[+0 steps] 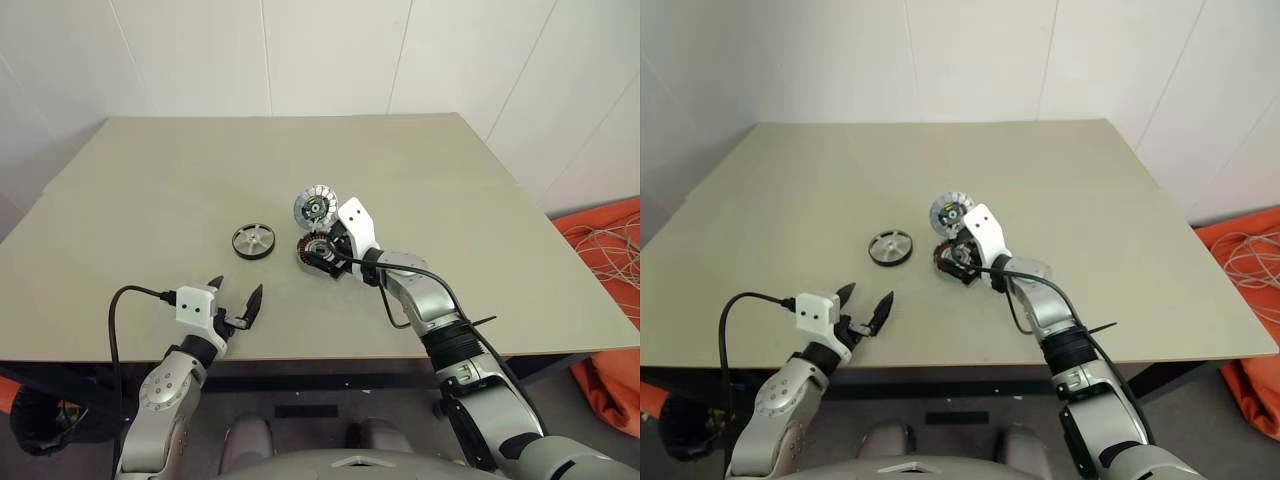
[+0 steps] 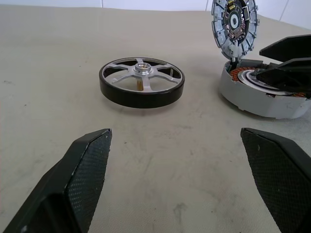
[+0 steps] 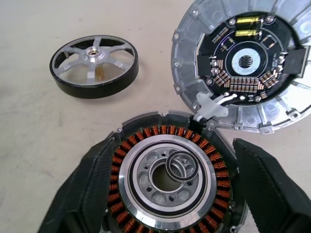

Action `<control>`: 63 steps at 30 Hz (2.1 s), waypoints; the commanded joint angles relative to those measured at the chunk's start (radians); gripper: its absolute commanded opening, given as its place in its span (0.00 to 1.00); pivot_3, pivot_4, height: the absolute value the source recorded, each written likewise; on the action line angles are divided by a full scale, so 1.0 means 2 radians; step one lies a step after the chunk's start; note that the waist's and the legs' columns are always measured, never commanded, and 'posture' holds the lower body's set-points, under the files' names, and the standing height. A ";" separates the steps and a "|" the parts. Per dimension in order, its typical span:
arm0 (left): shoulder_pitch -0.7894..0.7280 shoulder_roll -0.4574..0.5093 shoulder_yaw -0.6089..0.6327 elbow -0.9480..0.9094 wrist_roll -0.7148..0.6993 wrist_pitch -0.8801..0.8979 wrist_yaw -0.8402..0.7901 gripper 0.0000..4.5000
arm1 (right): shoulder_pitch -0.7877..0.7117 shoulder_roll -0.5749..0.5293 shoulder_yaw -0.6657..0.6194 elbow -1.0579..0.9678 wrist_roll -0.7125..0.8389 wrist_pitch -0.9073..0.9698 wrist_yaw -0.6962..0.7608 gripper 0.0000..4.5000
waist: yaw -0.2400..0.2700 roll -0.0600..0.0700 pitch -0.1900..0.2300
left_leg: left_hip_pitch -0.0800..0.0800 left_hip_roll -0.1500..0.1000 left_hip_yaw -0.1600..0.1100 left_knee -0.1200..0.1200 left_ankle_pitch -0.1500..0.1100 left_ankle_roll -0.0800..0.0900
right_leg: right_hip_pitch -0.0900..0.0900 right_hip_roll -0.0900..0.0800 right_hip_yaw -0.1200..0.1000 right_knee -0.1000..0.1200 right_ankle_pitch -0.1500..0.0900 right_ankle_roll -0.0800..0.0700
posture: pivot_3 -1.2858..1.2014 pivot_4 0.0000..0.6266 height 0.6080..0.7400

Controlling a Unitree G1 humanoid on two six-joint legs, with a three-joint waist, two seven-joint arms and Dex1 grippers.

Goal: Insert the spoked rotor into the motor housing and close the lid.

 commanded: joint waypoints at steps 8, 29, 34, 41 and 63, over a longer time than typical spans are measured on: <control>0.001 -0.003 0.002 -0.015 -0.003 -0.012 -0.002 1.00 | -0.020 0.002 -0.007 -0.034 0.002 0.013 -0.015 0.16 | 0.000 0.000 0.000 | 0.000 0.000 0.000 0.000 0.000 0.000 | 0.000 0.000 0.000 0.000 0.000 0.000 | 0.52 0.00 1.00; 0.000 -0.004 0.003 0.000 -0.004 -0.023 -0.009 1.00 | -0.069 0.005 0.021 -0.019 -0.041 0.096 -0.041 0.01 | 0.000 0.000 0.000 | 0.000 0.000 0.000 0.000 0.000 0.000 | 0.000 0.000 0.000 0.000 0.000 0.000 | 0.52 0.00 1.00; 0.001 -0.005 0.003 0.001 -0.003 -0.026 -0.009 1.00 | -0.073 0.007 0.023 -0.012 -0.047 0.103 -0.045 0.01 | 0.000 0.000 0.000 | 0.000 0.000 0.000 0.000 0.000 0.000 | 0.000 0.000 0.000 0.000 0.000 0.000 | 0.52 0.00 1.00; 0.000 -0.006 0.004 0.002 -0.002 -0.026 -0.008 1.00 | -0.077 0.008 0.025 -0.002 -0.053 0.108 -0.049 0.01 | 0.000 0.000 0.000 | 0.000 0.000 0.000 0.000 0.000 0.000 | 0.000 0.000 0.000 0.000 0.000 0.000 | 0.52 0.00 1.00; -0.008 -0.006 0.002 -0.003 0.000 -0.020 -0.004 1.00 | -0.057 -0.021 0.050 -0.063 -0.051 0.164 -0.002 0.01 | 0.000 0.000 0.000 | 0.000 0.000 0.000 0.000 0.000 0.000 | 0.000 0.000 0.000 0.000 0.000 0.000 | 0.52 0.00 1.00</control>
